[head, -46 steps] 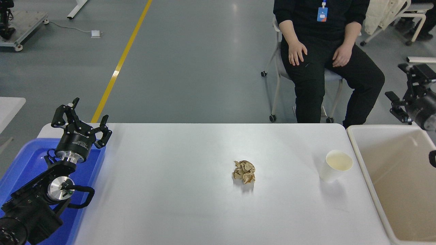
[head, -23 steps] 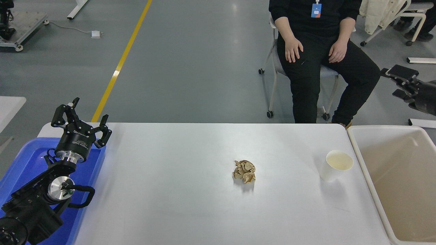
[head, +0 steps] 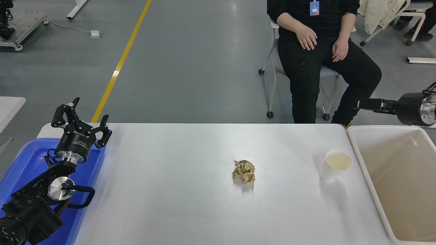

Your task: Clean the table surface

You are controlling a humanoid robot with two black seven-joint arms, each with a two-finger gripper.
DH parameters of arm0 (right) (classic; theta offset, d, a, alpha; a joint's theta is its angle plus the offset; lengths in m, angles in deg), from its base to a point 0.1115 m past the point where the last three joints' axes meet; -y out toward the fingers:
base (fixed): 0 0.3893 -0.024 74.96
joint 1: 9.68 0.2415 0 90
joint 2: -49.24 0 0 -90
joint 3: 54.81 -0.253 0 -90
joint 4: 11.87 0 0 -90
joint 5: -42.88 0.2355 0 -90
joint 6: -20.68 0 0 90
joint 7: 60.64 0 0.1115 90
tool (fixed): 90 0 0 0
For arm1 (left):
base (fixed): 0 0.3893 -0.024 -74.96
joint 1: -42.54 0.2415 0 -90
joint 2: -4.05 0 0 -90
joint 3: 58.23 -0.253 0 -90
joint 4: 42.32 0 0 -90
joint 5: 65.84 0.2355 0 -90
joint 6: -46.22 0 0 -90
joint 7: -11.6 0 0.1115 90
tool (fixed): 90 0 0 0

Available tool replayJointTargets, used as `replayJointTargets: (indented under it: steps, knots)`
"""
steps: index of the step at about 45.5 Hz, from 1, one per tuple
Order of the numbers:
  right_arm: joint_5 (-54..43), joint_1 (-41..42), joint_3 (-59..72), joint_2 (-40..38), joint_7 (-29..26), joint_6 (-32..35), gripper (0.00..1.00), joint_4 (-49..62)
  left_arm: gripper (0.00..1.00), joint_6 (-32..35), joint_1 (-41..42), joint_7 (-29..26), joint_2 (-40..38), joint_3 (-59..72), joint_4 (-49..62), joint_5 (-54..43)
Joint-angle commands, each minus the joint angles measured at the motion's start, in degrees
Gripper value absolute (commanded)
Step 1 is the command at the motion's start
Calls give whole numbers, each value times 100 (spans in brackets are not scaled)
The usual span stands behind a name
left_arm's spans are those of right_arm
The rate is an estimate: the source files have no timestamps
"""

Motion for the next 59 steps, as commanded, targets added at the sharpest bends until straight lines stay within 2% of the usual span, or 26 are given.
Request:
replayJointTargets:
  steps: [1, 10, 26, 36, 49, 59]
  knots:
    - [-502, -31, 533, 167, 20, -407, 99, -85, 100, 0, 0, 0, 4, 0, 0, 0]
    - [-519, -479, 859, 430, 12, -838, 99, 29, 100, 0, 0, 0, 4, 0, 0, 0]
    - [-519, -919, 850, 536, 12, -961, 99, 55, 100, 0, 0, 0, 4, 0, 0, 0]
    - [-519, -1288, 885, 747, 12, -1989, 99, 222, 100, 0, 0, 0, -4, 0, 0, 0]
    - [-476, -1420, 894, 905, 12, -1990, 97, 336, 100, 0, 0, 0, -4, 0, 0, 0]
    - [-440, -1455, 1105, 940, 12, -1981, 89, 556, 100, 0, 0, 0, -4, 0, 0, 0]
